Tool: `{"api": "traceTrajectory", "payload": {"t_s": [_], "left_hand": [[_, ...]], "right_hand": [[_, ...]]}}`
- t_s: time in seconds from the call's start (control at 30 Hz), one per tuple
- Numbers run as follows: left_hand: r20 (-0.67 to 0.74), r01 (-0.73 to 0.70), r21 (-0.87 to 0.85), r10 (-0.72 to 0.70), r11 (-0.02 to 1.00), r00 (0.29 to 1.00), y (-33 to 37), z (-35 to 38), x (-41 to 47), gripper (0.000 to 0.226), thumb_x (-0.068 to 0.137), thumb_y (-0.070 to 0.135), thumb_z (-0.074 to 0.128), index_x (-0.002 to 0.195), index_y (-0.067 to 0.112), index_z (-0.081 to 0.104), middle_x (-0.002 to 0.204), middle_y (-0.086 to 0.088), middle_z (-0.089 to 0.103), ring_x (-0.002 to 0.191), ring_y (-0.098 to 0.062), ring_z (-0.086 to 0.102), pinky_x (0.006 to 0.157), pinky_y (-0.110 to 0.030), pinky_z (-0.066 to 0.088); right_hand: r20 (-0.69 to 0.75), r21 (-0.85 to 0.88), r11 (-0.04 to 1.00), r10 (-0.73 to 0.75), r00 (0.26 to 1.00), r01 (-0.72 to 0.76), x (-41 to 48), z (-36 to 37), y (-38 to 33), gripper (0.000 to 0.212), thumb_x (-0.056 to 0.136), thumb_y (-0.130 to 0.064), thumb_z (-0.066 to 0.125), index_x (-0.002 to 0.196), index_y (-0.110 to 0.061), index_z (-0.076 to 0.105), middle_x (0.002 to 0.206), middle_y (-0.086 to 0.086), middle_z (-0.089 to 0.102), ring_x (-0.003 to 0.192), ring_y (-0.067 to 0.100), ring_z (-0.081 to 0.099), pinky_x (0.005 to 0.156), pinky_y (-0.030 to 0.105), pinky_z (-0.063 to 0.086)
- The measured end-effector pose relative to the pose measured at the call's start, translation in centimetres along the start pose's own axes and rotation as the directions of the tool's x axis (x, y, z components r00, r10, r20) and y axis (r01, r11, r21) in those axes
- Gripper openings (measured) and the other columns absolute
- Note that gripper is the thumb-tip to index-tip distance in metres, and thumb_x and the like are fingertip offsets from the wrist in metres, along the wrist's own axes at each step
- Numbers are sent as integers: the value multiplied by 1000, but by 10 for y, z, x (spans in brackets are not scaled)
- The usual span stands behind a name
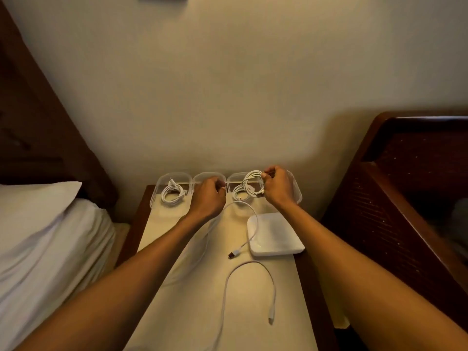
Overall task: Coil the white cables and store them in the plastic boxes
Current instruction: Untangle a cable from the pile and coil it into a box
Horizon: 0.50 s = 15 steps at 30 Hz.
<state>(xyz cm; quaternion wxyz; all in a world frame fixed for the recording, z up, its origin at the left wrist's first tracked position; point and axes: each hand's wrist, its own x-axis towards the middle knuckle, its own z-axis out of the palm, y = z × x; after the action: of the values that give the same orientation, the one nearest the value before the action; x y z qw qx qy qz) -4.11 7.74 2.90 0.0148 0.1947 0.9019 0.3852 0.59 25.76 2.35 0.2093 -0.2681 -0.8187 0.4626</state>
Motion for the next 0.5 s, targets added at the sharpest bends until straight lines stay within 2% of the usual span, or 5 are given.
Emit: {"api": "traceTrajectory", "payload": {"t_s": [0.13,0.23,0.27,0.4,0.5], "left_hand": [[12,-32,25,31,999,999,-16,17,23,18,96,11,53,102,12,70,97,-6,71,87,-23,64,75,-31,49],[28,-50,34,49,998,998,-27,23,32,21,95,8,52,105,10,70,102,-6,72,92,-22,63,79,-30,49],[36,-47,31,46,998,998,-30,25,34,21,95,8,52,106,10,70,102,-6,72,93,-23,63,81,-32,50],[42,-48,20,47,999,998,-42,31,34,22,94,7,53,107,12,71,104,-6,72,97,-24,64,87,-36,52],[45,-57,26,55,998,997,-45,33,33,23,96,8,53,111,12,70,107,-5,71,98,-23,63,88,-36,52]], "right_hand": [[146,-102,993,-48,988,63,19,27,7,14,97,-4,48,102,-10,59,100,11,64,89,25,62,61,33,57],[199,-137,983,-97,975,125,26,41,10,11,97,-6,50,100,-8,60,101,15,63,91,30,63,73,49,58],[221,-184,971,-114,969,156,27,43,10,12,96,-5,50,103,-6,60,103,16,63,93,31,62,78,49,57],[317,-365,898,-128,940,245,26,43,19,17,95,-1,48,108,-4,59,107,18,58,92,31,58,81,40,54],[347,-392,870,-160,924,298,22,46,29,15,96,-2,44,98,-9,57,98,16,60,85,29,60,75,38,53]]}}
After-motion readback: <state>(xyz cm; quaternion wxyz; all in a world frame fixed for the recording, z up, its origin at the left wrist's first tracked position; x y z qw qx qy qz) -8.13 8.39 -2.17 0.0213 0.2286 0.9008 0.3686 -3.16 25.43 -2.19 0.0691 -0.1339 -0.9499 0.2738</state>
